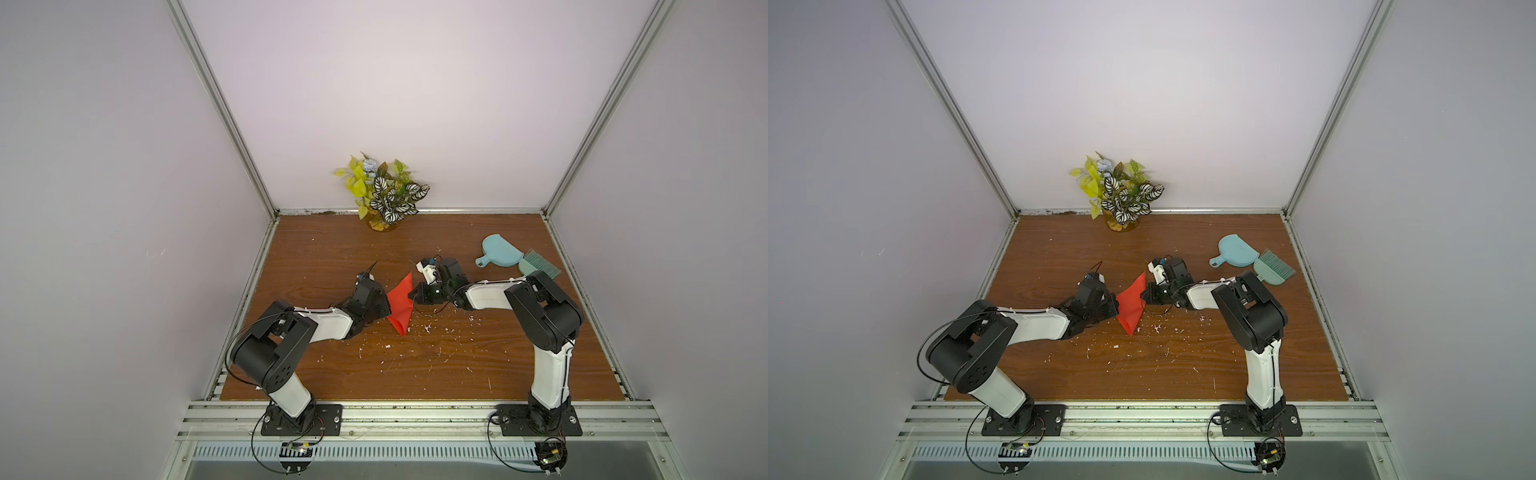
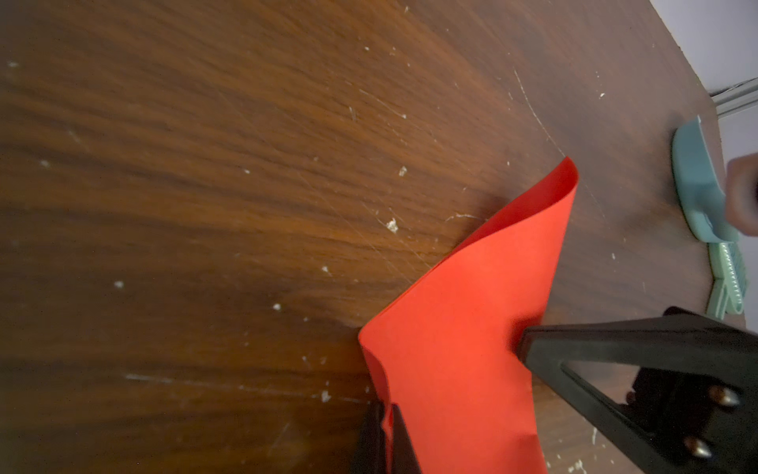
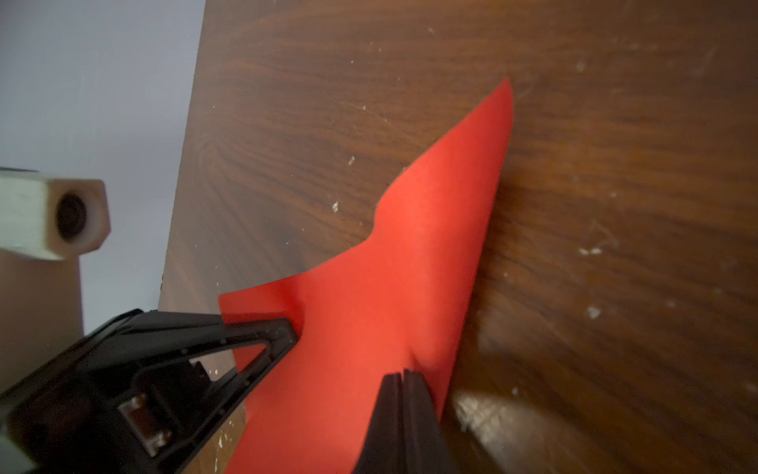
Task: Fold the square paper diagonally
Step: Fold the paper at the center of the board.
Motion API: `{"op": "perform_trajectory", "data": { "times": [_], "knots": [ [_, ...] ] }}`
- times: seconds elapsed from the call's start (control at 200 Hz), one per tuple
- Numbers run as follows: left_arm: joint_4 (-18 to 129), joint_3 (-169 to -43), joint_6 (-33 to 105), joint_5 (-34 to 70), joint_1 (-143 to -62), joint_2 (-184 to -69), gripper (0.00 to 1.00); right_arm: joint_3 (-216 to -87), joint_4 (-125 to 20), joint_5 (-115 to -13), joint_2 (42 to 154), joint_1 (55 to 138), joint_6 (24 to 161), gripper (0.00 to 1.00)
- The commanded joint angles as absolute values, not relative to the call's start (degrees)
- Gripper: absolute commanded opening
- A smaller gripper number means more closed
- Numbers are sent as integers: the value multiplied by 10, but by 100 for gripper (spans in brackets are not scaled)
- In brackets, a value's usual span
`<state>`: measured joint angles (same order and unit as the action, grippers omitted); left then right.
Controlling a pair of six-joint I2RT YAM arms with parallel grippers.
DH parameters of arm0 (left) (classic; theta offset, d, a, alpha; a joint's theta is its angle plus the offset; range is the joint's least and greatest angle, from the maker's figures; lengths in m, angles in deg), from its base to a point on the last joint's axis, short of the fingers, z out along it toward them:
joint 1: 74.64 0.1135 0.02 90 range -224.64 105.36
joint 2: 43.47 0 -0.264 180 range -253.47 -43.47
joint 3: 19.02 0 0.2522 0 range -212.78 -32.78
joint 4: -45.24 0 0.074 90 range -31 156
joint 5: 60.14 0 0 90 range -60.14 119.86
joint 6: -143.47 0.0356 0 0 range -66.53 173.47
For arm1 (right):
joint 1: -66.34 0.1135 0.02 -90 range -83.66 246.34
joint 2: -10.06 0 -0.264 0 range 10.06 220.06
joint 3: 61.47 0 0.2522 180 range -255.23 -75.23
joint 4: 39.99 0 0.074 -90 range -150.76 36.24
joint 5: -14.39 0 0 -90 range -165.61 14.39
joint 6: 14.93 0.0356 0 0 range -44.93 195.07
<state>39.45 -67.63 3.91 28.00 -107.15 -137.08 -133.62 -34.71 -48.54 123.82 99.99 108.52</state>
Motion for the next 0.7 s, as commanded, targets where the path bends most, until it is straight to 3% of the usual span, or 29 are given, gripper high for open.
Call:
{"op": "perform_trajectory", "data": {
  "times": [0.0, 0.696],
  "knots": [
    [394, -671, 38, 283, -1072, -1378, 1, -1365, -366, -513, 1256, 996, 1073, 5],
    [391, -669, 37, 280, -1072, -1377, 1, -1443, -386, -503, 1304, 968, 1052, 7]
  ]
}}
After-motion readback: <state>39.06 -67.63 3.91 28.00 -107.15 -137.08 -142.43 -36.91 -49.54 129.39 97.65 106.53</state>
